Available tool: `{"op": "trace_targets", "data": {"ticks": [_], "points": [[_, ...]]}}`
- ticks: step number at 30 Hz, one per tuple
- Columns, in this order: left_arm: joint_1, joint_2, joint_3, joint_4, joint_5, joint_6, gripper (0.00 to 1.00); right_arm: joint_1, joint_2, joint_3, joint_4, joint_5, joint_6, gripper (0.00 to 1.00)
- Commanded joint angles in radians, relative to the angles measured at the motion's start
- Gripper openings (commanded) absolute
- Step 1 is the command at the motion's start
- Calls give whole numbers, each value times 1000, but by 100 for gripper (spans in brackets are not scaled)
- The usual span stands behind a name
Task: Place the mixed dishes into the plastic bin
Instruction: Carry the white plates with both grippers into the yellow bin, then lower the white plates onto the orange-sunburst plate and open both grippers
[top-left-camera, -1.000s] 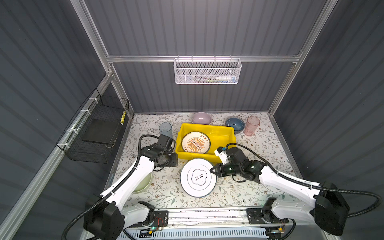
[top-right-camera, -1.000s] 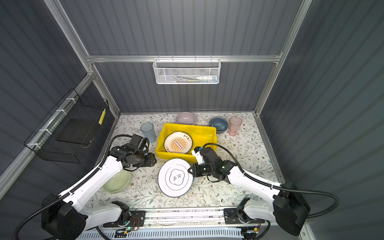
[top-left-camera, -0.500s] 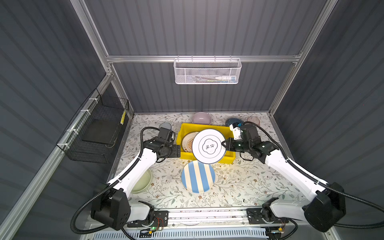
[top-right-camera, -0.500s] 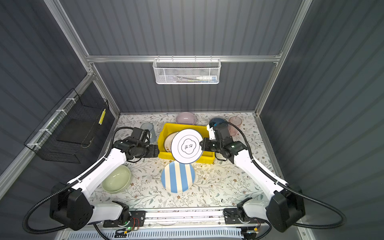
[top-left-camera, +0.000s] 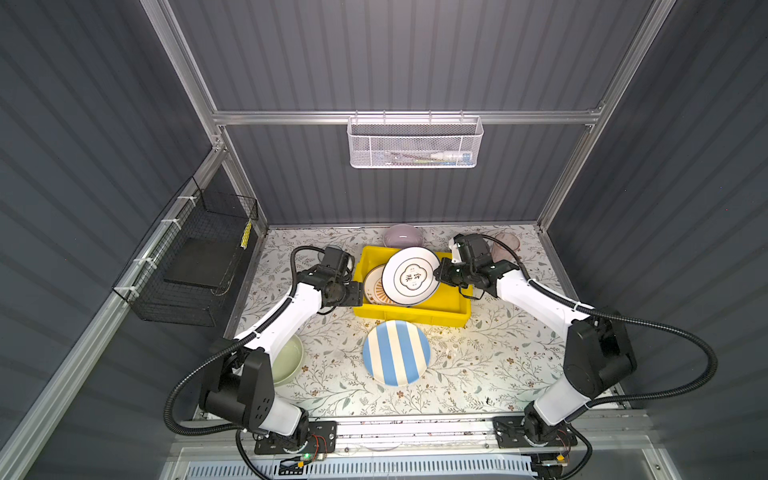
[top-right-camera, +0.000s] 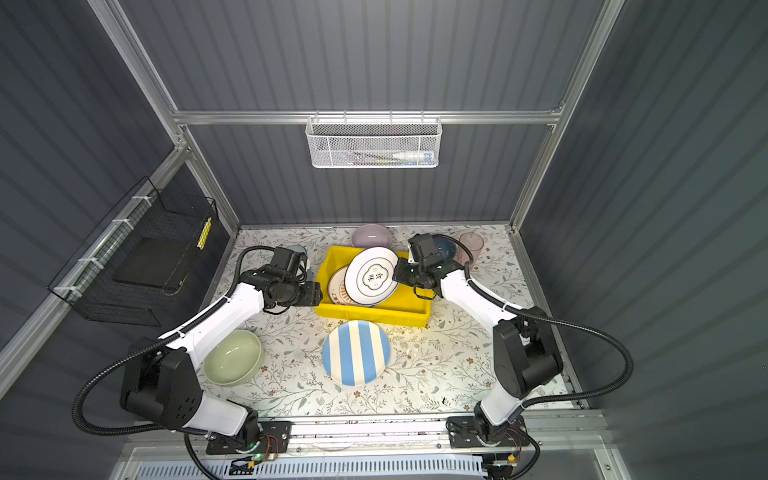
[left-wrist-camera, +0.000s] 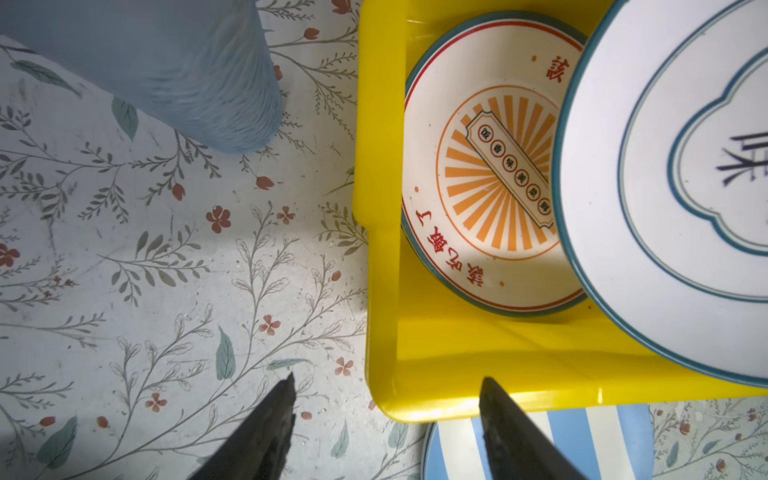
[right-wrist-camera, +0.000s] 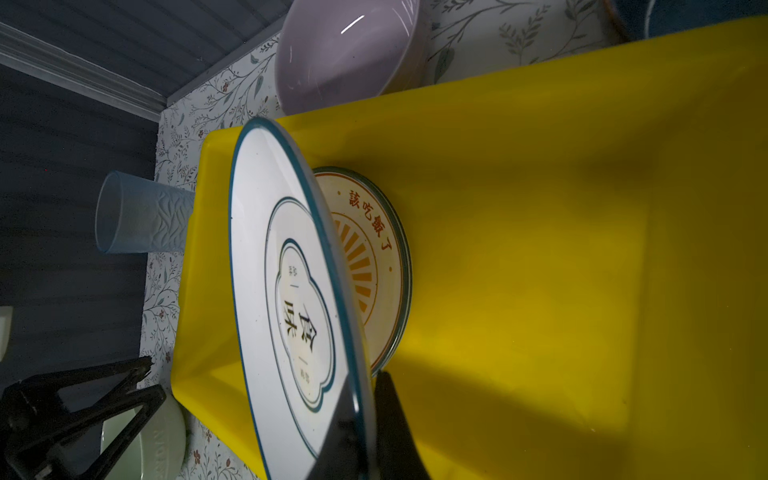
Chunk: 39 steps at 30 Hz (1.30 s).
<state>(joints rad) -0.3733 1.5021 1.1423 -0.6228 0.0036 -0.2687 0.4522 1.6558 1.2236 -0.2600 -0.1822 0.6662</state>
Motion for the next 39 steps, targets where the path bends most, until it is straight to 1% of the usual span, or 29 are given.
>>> {"op": "trace_targets", "data": {"ticks": [1,7,12,20,23,28,30,33,35,39], "points": [[9,44,47,15,43,12,65,7,22,35,91,-1,54,0],[13,105,77,17,59,16,57,31,107,67,84,-12,61,0],[14,124,79,14,59,10,48,46,155,75,108,-38,72,0],[14,122,68,12,65,9,44,55,216,76,171,-63,99,1],[14,122,66,14,74,10,44,61,231,79,174,-63,108,5],[14,127,62,18,93,8,44,64,251,83,169,-65,113,9],[14,127,62,17,95,10,44,66,255,89,159,-58,111,14],[14,124,62,17,95,11,44,74,256,94,134,-27,101,28],[14,120,61,17,96,12,44,80,257,95,126,-10,90,33],[14,117,55,18,101,10,44,88,269,113,97,10,77,37]]}}
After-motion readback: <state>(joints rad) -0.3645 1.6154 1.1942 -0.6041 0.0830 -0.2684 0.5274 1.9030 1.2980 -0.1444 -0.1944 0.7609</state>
